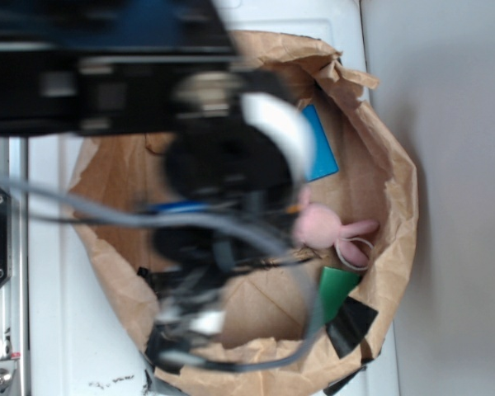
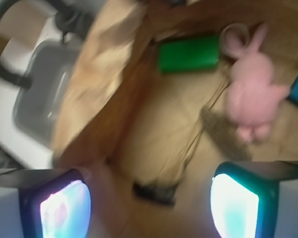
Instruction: Grab the wood chip.
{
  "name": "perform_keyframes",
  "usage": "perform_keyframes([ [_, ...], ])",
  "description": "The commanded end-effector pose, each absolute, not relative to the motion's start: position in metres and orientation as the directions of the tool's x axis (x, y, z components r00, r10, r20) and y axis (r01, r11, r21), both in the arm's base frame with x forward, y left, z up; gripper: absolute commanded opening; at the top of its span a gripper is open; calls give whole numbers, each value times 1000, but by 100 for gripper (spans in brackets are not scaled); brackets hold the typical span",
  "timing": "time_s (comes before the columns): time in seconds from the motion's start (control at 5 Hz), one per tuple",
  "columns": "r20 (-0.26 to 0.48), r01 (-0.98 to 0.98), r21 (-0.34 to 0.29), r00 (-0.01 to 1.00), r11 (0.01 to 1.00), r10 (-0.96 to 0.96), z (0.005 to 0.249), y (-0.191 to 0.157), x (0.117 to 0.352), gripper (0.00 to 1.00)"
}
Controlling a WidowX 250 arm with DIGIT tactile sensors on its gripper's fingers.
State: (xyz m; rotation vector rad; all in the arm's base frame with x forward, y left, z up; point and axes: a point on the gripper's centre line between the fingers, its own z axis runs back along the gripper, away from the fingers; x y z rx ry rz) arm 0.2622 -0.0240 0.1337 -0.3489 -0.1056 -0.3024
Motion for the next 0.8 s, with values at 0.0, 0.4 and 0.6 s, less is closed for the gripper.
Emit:
perform_keyframes([
  [0.0,146,303,-279,951,911,-272,141,-22,283,100],
  [0.4,168,362,-218,929,906,-331,99,-9,276,100],
  [0.6,202,383,-148,914,912,-351,64,9,273,100],
])
